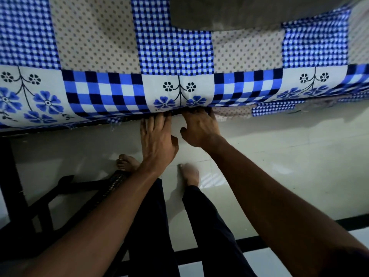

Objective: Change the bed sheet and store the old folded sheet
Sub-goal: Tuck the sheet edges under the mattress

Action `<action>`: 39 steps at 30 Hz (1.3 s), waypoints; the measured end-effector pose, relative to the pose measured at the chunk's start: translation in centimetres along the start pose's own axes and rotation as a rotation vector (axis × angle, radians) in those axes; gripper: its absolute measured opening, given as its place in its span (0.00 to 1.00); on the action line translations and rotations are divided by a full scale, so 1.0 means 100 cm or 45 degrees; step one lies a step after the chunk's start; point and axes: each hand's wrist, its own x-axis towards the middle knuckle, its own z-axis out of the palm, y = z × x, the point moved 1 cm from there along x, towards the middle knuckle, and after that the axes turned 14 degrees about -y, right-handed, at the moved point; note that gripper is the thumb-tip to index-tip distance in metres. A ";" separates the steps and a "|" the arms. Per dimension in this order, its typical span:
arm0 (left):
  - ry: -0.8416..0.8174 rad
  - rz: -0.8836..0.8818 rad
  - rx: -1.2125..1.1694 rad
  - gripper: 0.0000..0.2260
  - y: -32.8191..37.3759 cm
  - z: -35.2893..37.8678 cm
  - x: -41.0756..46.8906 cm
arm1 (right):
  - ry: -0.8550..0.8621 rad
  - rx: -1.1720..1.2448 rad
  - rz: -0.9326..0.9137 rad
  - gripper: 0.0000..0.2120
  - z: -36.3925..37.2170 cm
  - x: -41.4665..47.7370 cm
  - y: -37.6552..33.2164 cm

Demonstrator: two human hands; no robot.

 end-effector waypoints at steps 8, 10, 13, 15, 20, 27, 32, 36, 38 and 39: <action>-0.093 0.003 0.001 0.37 0.040 0.002 0.027 | 0.176 0.036 -0.047 0.36 0.019 -0.033 0.034; -0.110 -0.049 -0.070 0.37 0.048 0.000 0.026 | 0.110 -0.037 0.013 0.39 0.016 -0.028 0.045; -0.057 -0.028 -0.098 0.34 0.051 -0.002 0.022 | 0.060 -0.046 0.078 0.35 -0.002 -0.016 0.046; -0.045 -0.012 -0.074 0.33 0.050 -0.003 0.020 | 0.027 0.011 0.059 0.31 -0.013 -0.014 0.046; 0.025 -0.001 -0.050 0.22 0.052 -0.007 0.025 | 0.012 0.040 -0.137 0.32 -0.014 -0.025 0.066; -0.050 -0.048 0.020 0.26 0.057 -0.003 0.028 | 0.234 0.108 -0.067 0.32 0.005 -0.055 0.088; -0.068 -0.177 -0.123 0.29 0.070 0.000 0.027 | 0.135 -0.041 0.073 0.32 -0.001 -0.032 0.085; 0.006 -0.018 -0.178 0.29 0.074 -0.006 0.014 | 0.076 -0.009 0.182 0.34 -0.011 -0.025 0.076; -0.094 0.128 -0.089 0.33 0.075 -0.005 0.013 | 0.054 0.040 0.190 0.33 -0.018 -0.025 0.074; -0.146 0.175 -0.016 0.35 0.073 -0.005 0.017 | 0.047 0.064 0.179 0.32 -0.021 -0.025 0.076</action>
